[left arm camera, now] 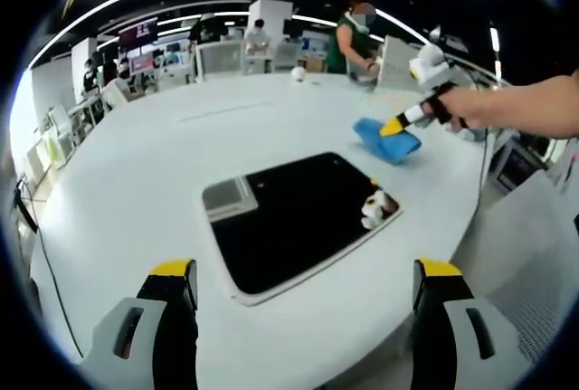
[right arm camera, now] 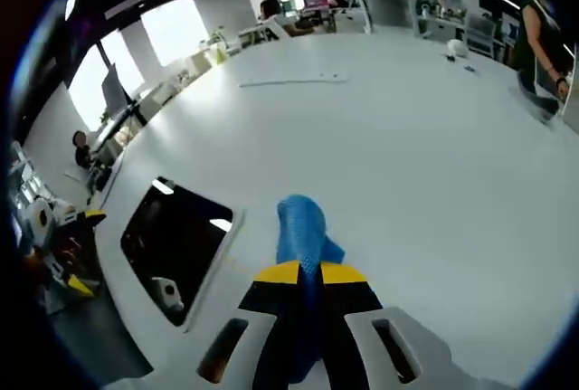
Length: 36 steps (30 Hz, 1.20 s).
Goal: Wipe the mirror surface with the cleaning cloth until all visible marks leave the cleaned area.
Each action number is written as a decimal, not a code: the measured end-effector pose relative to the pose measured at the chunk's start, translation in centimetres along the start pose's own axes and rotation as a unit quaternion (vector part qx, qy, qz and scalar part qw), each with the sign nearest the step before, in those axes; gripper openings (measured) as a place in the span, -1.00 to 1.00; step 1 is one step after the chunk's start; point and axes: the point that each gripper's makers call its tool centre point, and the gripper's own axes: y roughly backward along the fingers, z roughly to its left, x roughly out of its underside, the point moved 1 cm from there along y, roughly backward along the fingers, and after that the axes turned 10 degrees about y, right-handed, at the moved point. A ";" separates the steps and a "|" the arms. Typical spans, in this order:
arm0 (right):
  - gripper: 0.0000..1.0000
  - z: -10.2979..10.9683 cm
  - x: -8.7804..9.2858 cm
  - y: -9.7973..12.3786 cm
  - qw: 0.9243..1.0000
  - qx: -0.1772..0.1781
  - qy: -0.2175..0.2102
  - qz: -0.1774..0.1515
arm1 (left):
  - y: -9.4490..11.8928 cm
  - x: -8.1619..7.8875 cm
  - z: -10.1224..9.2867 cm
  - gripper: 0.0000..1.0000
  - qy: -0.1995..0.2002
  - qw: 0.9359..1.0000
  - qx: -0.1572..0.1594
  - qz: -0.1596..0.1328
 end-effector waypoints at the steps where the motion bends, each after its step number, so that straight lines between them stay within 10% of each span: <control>1: -0.98 0.0 0.2 -0.1 1.000 0.003 0.002 0.002 | 0.0 0.0 0.0 0.99 0.000 1.000 0.000 0.000; 7: -0.99 0.3 1.5 -1.3 0.998 0.018 0.067 -0.003 | 0.1 0.1 0.0 0.99 -0.001 1.000 -0.001 0.001; 19: -0.87 0.6 1.3 -0.6 0.998 0.020 0.060 -0.010 | 0.1 0.1 -0.1 0.99 -0.005 1.000 0.002 0.004; 33: 0.89 -1.2 -4.5 6.0 0.979 0.047 0.128 -0.154 | 0.6 -1.3 0.9 0.99 0.004 1.000 0.004 -0.024; 36: 0.99 -1.1 -4.0 7.3 0.976 0.047 0.128 -0.171 | 1.2 -1.5 1.9 0.99 0.011 0.999 0.006 -0.031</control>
